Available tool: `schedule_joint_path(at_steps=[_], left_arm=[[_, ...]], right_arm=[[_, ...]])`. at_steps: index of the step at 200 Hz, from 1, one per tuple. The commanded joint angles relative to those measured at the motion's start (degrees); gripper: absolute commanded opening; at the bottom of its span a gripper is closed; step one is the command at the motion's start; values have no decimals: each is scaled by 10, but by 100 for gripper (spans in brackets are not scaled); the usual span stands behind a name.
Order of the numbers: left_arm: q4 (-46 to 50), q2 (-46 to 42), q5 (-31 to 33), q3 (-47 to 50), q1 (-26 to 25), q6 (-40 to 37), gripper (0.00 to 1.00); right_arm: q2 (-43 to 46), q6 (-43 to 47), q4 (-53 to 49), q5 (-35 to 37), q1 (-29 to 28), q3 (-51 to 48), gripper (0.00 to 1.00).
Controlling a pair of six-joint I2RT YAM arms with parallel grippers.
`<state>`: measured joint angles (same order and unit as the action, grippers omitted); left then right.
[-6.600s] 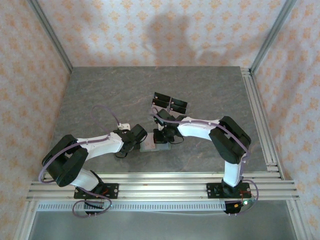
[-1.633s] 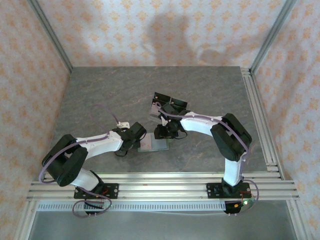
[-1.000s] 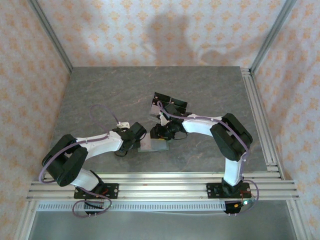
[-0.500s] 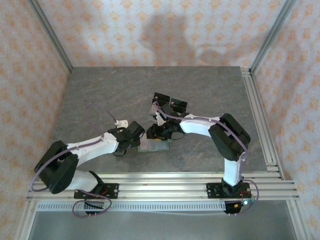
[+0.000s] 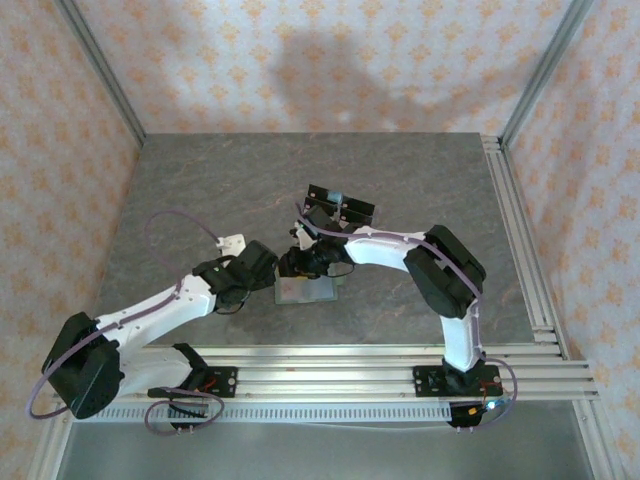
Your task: Put the credit cards into the card holder
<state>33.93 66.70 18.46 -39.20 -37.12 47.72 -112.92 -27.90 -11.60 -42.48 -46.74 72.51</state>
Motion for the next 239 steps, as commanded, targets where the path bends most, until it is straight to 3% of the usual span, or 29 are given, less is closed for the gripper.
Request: schedule_joint_path(at_steps=[1,68,136,239], left_arm=[[27,-16,13,11,-4,4,100],[-40,-60,-52,52,-9,-23,100],[-118,-75,-98,92,-61,-32,100],[-184,40,-72,80,-111,-34,100]], right_arm=[[-13,0,-16,-4,-5,21,42],[-36,-4,-6,-12,-8,42,42],[-41,-4,-3,-12,-8,41,42],[-41,-6,-1,-7,-8,41,42]])
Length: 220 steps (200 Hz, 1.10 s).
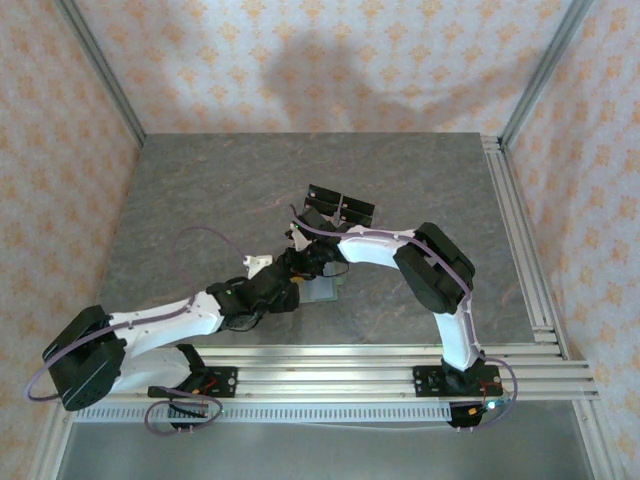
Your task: Put the credit cards into the card holder
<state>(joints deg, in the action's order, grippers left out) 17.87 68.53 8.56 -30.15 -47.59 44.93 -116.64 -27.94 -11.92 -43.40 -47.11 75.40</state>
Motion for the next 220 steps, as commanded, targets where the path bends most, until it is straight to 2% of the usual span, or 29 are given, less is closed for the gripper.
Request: schedule_joint_path(at_steps=[1,86,134,178,220], left_arm=[[-24,23,27,-11,-6,-6,100],[-38,85,63,-5,-9,14,100],[-37,85,67,-3,-9,17,100],[-28,72,72,-2,-9,19,100],[2,29,95,0,-9,28,100]], right_arm=[[-4,-5,2,2,-4,13,42],[3,-1,-6,-3,-4,24,42],[57,-15,-12,27,8,57,43],[127,-32,-9,86,37,-5,43],[152,-36,-4,90,42,-76,45]])
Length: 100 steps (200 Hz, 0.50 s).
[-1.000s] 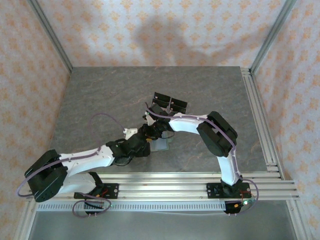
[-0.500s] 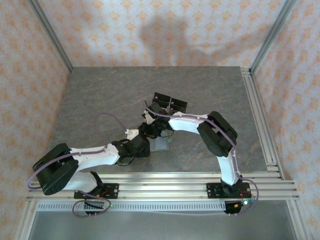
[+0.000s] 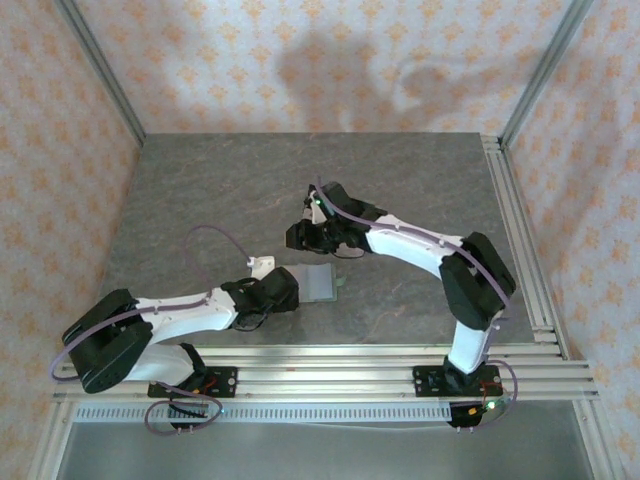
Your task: Put the credit cards into the card holder
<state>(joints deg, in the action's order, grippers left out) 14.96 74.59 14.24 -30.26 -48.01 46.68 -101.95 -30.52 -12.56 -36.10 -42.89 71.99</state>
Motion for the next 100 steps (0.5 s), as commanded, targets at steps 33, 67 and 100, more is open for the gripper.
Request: schedule_joint_path(at_steps=[33,67,100], left_arm=[[60,-64,56,5,-4,18,100],[103,-120,88,11,-4,38,100],[150,-173,120,16,-4,69,100]], right_arm=[[-11,-18,21,4,-5,-64,45],[-53,-10,12,-17,-22,-34,45],[-90,-2,-5,-34,-36,6,45]])
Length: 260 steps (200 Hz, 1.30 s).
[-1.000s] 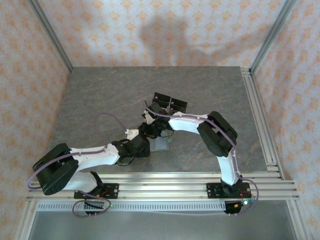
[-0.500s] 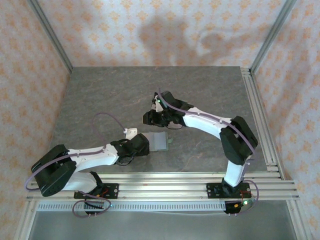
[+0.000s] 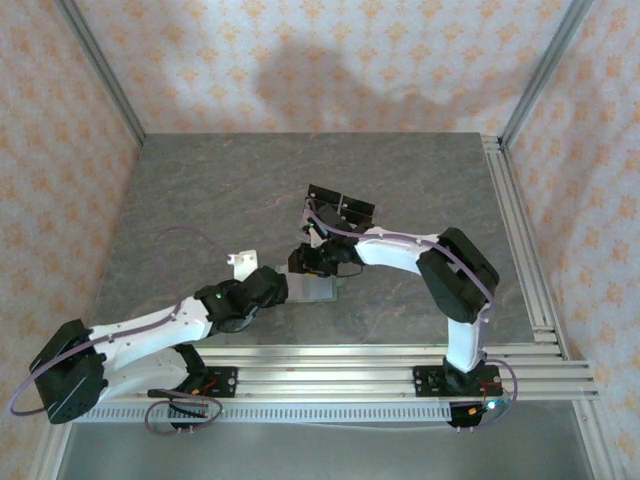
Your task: Put the credit cards into the card holder
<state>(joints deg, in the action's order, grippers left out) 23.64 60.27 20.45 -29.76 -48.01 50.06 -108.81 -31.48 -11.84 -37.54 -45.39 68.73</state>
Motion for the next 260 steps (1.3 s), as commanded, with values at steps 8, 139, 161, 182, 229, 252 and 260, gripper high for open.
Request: schedule_joint_path(at_steps=[8,139,161,182,229,252,260], left_arm=[[67,-39,59,13,-4,37,100],[60,-20,55,-2,-4,38,100],[60,-18,59,-5,-4,38,100],[72,-12,72,-15,-4,43,100],[74,41,76,-55,7,22,100],[49,76,44,-73,30,-12,100],[45,88,36,-80,39,-21,100]], right_arm=[[-30,9,-14,-25,-13,47,45],[-121,-9,-29,-94,-18,148,44],[-93,-5,-28,-99,-14,153,45],[-34,-6,-18,-89,8,135,45],[72,101,-150,-29,91,134,45],[77,234,-286,86,106,175,44],[74,277,-322,134,105,186,44]])
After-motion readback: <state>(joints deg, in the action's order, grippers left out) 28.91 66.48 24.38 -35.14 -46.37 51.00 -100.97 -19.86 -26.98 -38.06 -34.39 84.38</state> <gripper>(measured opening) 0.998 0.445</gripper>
